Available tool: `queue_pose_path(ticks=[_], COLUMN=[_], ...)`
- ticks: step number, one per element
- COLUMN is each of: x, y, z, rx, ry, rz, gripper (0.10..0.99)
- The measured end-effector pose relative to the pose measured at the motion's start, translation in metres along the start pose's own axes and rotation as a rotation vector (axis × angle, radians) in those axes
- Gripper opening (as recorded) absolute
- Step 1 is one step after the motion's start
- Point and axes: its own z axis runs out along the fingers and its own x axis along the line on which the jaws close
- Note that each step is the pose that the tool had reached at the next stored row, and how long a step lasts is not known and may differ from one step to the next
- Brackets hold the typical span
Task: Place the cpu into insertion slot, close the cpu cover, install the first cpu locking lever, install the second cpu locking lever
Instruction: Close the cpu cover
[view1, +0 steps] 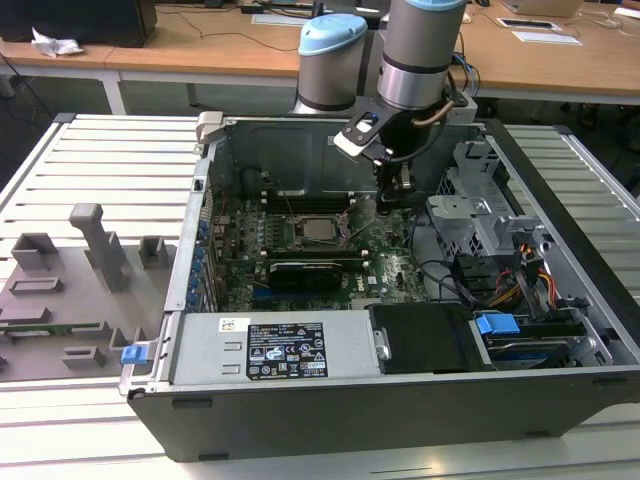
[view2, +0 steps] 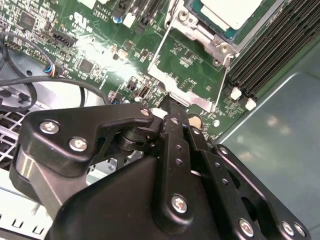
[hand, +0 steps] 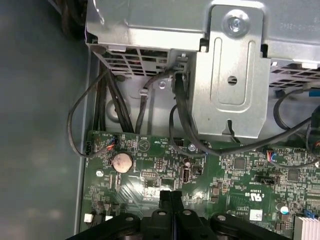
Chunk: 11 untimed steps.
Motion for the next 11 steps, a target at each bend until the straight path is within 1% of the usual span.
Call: queue_pose_path(ticks=[3,6,8,11], x=[0.0004,0.0009,0.0011,0.0017], y=[-0.0053,-0.0122,-0.0146,-0.0232], z=[-0.0001,-0.0003,-0.0003,-0.0005], rx=[0.000,0.000,0.000,0.000], ry=[0.0000,-0.0001,0.0000,0.0000], rz=[0.000,0.000,0.000,0.000], gripper=[0.106,0.106,0.106,0.106])
